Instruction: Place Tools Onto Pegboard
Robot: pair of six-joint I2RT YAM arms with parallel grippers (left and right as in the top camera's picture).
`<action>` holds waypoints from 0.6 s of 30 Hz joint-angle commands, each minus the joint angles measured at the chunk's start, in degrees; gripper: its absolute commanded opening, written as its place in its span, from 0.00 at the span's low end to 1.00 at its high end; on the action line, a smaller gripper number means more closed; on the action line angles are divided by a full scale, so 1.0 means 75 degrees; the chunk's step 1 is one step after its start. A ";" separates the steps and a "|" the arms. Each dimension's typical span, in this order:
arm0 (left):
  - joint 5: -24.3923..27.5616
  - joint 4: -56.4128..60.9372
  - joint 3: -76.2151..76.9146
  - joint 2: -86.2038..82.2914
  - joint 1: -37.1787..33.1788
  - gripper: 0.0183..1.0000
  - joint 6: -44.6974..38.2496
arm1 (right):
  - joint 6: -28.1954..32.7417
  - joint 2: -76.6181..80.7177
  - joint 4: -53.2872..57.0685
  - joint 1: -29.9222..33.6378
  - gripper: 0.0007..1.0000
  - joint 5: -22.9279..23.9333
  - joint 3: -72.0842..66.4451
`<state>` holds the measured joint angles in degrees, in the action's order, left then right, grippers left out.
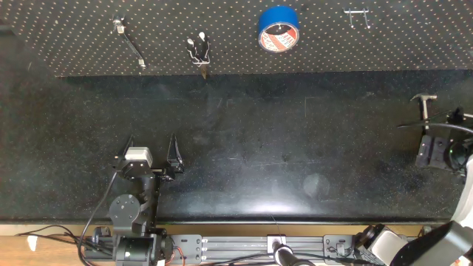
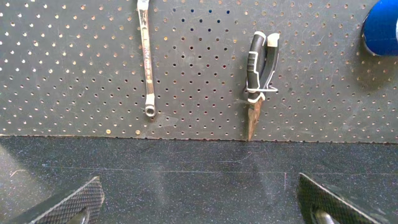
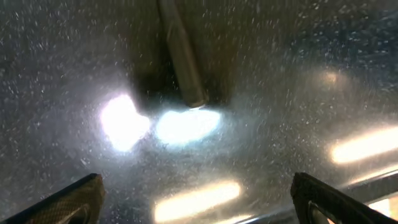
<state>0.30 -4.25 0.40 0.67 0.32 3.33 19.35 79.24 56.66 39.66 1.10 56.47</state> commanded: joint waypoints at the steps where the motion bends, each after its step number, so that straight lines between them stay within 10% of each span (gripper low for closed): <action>1: 0.0055 -0.0061 -0.0012 -0.0064 0.0012 1.00 0.0096 | 0.1941 0.0603 -0.0338 0.0038 0.98 -0.1279 -0.0026; 18: 0.0055 -0.0064 -0.0012 -0.0064 0.0012 0.99 0.0096 | 0.2684 0.2025 -0.1976 0.0035 0.98 -0.0758 -0.0023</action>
<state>0.30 -4.25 0.40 0.67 0.32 3.33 38.74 94.08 42.22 39.81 -4.64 56.47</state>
